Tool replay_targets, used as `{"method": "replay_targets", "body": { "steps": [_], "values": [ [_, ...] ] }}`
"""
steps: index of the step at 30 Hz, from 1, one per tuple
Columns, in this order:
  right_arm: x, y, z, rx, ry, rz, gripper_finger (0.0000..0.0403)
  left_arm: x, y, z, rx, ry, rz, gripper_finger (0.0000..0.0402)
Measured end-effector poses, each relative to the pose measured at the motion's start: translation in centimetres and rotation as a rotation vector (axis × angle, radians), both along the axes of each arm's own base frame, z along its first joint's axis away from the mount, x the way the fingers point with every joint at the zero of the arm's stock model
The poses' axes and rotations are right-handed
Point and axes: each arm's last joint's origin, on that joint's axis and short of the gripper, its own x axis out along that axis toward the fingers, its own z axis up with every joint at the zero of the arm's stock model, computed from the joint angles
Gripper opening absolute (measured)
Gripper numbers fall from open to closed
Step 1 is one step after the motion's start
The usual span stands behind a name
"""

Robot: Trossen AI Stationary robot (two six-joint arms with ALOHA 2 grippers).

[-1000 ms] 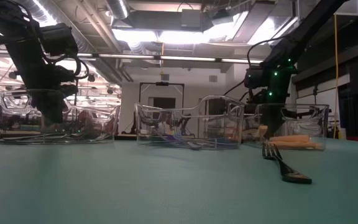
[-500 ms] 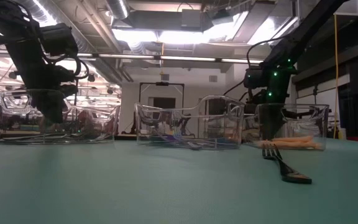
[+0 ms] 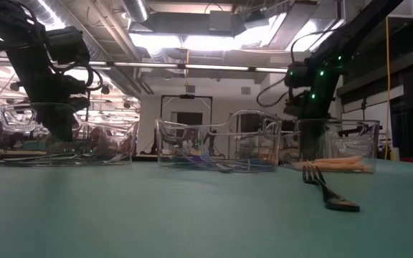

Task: Sort silverware by color (type)
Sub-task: Put the black fork into the left transparent bin

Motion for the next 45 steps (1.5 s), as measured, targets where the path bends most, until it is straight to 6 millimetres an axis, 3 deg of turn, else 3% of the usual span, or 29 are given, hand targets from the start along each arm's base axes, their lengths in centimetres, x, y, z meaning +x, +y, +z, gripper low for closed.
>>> {"method": "replay_targets", "body": {
  "steps": [8,21,31,39,45],
  "values": [
    [-1.2,1.4,4.5,-0.126,-0.109,0.000,0.0099,0.2,0.1,0.7,0.003,-0.012,-0.007,0.0064],
    [-5.7,6.7,10.2,-0.191,-0.164,0.001,0.0099,2.2,0.8,8.1,0.095,-0.228,-0.116,0.0064],
    [-10.0,11.8,13.1,-0.256,-0.223,0.003,0.0099,4.2,-1.8,12.1,0.079,-0.415,-0.251,0.0064],
    [-13.0,15.7,14.8,-0.335,-0.409,0.060,0.0099,5.1,-4.2,12.5,0.060,-0.500,-0.278,0.0064],
    [-14.3,17.6,15.4,-0.374,-0.519,0.089,0.0099,6.0,-5.6,12.9,0.076,-0.570,-0.296,0.0064]
  ]
}}
